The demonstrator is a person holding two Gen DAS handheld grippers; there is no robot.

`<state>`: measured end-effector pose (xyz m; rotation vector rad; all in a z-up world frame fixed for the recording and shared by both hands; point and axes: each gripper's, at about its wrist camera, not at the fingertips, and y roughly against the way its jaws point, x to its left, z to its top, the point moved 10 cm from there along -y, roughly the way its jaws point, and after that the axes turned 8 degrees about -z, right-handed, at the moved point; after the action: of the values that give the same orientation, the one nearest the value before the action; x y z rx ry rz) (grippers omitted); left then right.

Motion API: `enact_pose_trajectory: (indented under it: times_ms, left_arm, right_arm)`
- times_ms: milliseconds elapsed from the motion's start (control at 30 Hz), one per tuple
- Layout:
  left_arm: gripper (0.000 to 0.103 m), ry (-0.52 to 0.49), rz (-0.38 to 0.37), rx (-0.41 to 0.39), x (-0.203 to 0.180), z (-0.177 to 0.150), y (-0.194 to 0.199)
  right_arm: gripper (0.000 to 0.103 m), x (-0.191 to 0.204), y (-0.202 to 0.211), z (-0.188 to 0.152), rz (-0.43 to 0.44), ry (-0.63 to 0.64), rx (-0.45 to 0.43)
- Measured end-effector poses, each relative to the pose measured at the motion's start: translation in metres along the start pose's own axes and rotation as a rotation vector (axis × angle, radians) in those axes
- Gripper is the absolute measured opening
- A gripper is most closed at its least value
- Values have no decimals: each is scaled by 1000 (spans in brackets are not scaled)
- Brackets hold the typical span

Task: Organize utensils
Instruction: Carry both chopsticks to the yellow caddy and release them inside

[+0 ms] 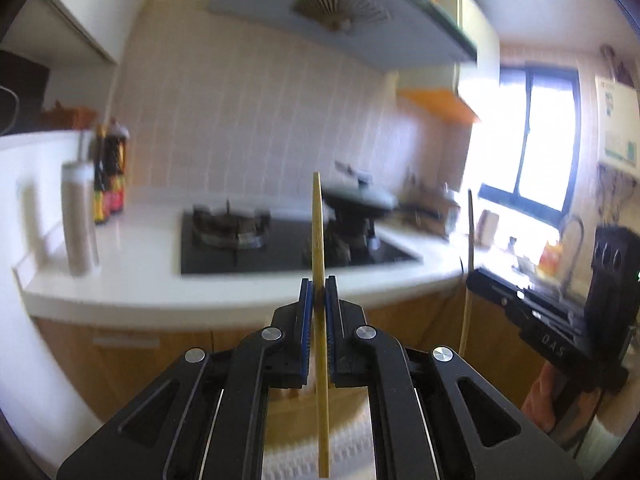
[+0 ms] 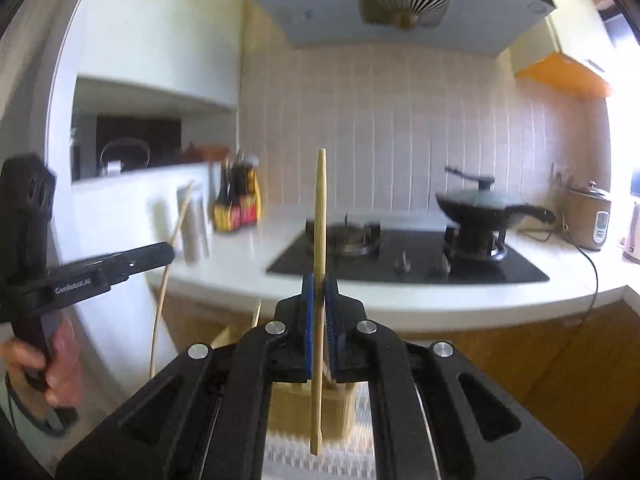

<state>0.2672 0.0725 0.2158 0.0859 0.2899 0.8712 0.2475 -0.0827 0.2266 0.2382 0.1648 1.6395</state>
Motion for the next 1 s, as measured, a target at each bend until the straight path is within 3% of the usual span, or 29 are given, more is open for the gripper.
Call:
enact_pose_trajectory:
  times_ms: [167,300,567,933,1000]
  left_arm:
    - [4,-6,96,-160,28,27,-6]
    - [4,19,126,-203,43,27,-14]
    - [4,74,168,-200,80,6,-48]
    - [5,43,164,-159,78,-23,-66]
    - [14,47,127,-131,74,-27,-65]
  right_arm:
    - [4,-19,-26,22,-62,-96,-119]
    - [4,-28,-54,19,-66,-146,-128]
    - [4,-29,-97,-18,-94,-143,-102]
    - [5,-34,-112,-42,-78,-167,-54]
    - [5,-37,-106,-45,-80,-171,-35]
